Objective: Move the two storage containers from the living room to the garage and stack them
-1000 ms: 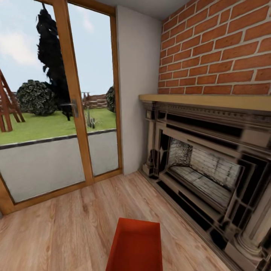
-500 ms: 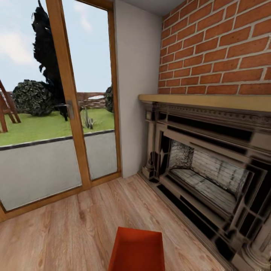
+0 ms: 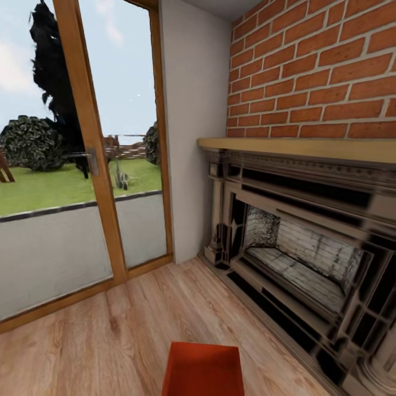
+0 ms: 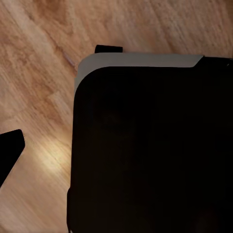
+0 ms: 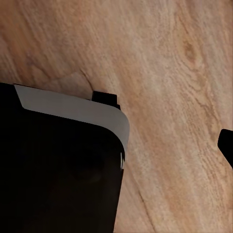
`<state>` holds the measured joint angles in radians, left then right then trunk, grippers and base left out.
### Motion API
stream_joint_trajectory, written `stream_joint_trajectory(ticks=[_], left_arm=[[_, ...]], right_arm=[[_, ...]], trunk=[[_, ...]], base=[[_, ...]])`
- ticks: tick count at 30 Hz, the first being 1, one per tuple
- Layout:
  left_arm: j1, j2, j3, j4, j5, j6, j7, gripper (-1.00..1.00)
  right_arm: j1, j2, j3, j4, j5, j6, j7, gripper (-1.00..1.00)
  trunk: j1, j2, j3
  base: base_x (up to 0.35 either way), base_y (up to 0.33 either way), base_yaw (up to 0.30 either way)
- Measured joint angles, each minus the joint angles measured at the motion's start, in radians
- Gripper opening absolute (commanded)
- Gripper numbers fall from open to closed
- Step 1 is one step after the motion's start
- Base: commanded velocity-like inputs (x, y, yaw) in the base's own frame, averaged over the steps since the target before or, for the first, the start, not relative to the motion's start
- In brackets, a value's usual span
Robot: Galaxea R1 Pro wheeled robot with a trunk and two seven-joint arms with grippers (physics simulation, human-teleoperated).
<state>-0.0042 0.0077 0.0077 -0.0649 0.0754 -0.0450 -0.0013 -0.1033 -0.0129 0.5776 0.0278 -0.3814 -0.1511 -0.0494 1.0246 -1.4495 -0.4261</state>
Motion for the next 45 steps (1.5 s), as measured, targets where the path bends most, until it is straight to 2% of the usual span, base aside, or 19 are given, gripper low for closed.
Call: stream_joint_trajectory(ticks=[11,25,45], left_arm=[[0.000,0.001,0.000,0.000,0.001,-0.001,0.000,1.00],[0.000,0.000,0.000,0.000,0.001,-0.001,0.001,1.00],[0.000,0.000,0.001,0.000,0.001,-0.001,0.003,1.00]], right_arm=[[0.000,-0.001,0.000,0.000,0.000,0.000,-0.001,1.00],[0.000,0.000,0.000,0.000,0.000,0.000,-0.001,1.00],[0.000,-0.002,0.003,0.000,0.011,-0.001,0.001,1.00]], trunk=[[0.000,0.000,0.000],[0.001,0.000,0.000],[0.001,0.000,0.000]], base=[[0.027,0.025,-0.012],[0.000,0.000,-0.177],[0.000,0.000,-0.007]])
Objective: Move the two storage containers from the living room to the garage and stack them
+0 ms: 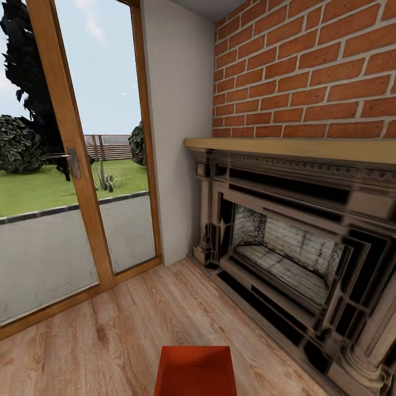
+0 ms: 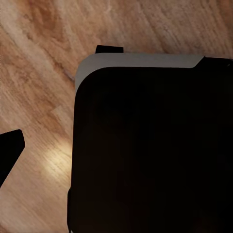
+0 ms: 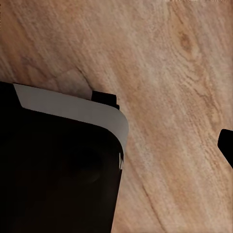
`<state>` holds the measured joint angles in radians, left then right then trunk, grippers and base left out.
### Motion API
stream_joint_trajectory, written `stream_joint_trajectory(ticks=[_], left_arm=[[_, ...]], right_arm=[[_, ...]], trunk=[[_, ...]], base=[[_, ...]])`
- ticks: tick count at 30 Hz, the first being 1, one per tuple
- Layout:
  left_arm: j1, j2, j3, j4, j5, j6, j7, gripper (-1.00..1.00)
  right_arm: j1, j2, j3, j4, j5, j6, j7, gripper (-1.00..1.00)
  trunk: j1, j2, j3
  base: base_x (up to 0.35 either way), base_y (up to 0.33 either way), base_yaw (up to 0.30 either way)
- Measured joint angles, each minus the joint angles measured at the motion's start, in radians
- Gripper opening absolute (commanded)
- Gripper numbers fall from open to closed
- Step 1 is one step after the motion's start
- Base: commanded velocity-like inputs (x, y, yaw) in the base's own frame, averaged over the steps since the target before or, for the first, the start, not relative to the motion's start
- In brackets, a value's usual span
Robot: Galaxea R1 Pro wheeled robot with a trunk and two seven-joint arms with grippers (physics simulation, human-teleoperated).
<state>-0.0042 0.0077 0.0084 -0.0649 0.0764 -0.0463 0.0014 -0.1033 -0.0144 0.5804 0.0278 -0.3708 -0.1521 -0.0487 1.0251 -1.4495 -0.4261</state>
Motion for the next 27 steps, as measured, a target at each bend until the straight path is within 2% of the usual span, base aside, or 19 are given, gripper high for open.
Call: stream_joint_trajectory(ticks=[9,27], left_arm=[[0.000,0.000,0.001,0.000,0.000,0.000,0.000,1.00],[0.000,0.000,-0.003,0.000,-0.001,0.000,0.001,1.00]], right_arm=[[0.000,-0.001,0.000,0.000,-0.009,0.004,-0.001,1.00],[0.000,-0.002,0.002,0.000,-0.009,0.004,-0.002,1.00]], trunk=[[0.000,0.000,-0.003],[0.000,0.000,-0.030]], base=[[0.000,0.000,0.000],[0.000,0.000,0.000]])
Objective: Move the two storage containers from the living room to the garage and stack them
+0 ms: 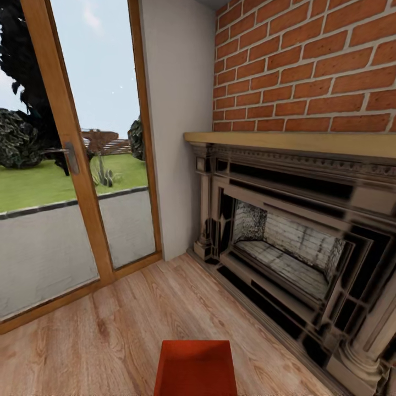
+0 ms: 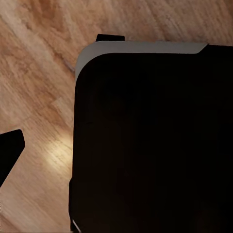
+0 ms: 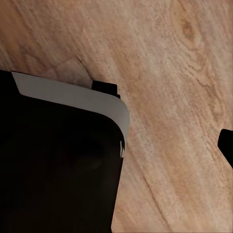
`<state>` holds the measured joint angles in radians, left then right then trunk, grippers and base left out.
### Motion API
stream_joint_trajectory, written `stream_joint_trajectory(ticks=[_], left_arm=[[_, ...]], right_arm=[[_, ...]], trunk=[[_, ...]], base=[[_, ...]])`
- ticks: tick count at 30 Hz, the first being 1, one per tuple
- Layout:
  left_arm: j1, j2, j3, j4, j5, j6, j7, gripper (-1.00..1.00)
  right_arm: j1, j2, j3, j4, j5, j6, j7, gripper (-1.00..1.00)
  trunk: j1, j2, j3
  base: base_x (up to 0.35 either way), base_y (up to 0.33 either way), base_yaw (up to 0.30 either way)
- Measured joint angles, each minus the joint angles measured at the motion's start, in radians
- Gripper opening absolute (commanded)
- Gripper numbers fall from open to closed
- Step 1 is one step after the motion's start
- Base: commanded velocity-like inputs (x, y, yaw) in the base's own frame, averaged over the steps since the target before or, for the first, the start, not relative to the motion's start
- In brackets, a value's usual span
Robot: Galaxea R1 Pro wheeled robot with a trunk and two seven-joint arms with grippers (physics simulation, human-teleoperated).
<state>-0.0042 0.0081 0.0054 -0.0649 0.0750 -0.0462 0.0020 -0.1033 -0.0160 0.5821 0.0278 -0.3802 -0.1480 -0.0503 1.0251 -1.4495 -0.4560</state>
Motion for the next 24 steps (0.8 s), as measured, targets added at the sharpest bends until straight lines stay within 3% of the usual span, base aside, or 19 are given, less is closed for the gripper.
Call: stream_joint_trajectory(ticks=[24], left_arm=[[0.000,0.002,0.000,0.000,-0.002,0.000,0.000,1.00]], right_arm=[[0.000,0.002,-0.004,0.000,0.000,-0.002,0.001,1.00]], trunk=[[0.000,0.000,-0.038]], base=[[0.000,0.000,0.000]])
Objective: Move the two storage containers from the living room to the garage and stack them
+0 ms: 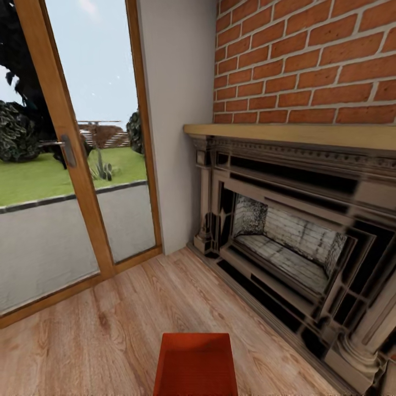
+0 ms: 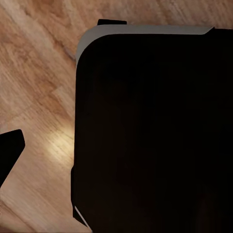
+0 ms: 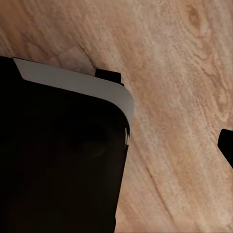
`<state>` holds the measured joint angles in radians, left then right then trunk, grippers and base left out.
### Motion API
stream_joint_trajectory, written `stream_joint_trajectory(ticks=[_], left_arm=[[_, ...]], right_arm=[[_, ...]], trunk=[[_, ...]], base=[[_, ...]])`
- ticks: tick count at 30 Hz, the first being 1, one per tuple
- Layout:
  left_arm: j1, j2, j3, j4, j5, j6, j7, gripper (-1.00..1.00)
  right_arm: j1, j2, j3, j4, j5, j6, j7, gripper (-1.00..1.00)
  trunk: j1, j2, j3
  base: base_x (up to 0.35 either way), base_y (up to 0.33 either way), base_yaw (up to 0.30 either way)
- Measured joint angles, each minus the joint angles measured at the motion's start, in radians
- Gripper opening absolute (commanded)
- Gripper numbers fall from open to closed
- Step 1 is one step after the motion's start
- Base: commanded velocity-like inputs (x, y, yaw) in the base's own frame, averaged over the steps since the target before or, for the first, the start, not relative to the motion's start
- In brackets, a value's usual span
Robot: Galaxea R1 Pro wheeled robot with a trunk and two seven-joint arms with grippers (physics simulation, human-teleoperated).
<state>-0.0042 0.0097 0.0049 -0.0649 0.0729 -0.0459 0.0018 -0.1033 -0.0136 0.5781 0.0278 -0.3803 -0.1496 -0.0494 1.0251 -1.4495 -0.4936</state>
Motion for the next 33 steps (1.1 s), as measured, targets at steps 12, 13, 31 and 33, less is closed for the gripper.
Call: stream_joint_trajectory(ticks=[12,13,31,33], left_arm=[[0.000,0.000,0.000,0.000,0.000,0.000,0.000,1.00],[0.000,0.000,0.000,0.000,0.000,0.000,0.000,1.00],[0.000,0.000,0.000,0.000,0.000,0.000,0.000,1.00],[0.000,0.000,0.000,0.000,0.000,0.000,0.000,1.00]], right_arm=[[0.000,-0.002,-0.002,0.000,-0.001,0.001,0.000,1.00],[0.000,-0.002,-0.002,0.000,-0.001,0.000,0.000,1.00],[0.000,-0.007,-0.002,0.000,-0.001,0.000,-0.001,1.00],[0.000,-0.007,-0.002,0.000,-0.001,0.000,-0.001,1.00]], trunk=[[0.000,0.000,-0.019],[0.000,0.000,-0.020],[0.000,0.000,-0.049],[0.000,0.000,-0.052]], base=[[0.000,0.000,0.000],[0.000,0.000,0.000],[0.000,0.000,0.000],[0.000,0.000,0.000]])
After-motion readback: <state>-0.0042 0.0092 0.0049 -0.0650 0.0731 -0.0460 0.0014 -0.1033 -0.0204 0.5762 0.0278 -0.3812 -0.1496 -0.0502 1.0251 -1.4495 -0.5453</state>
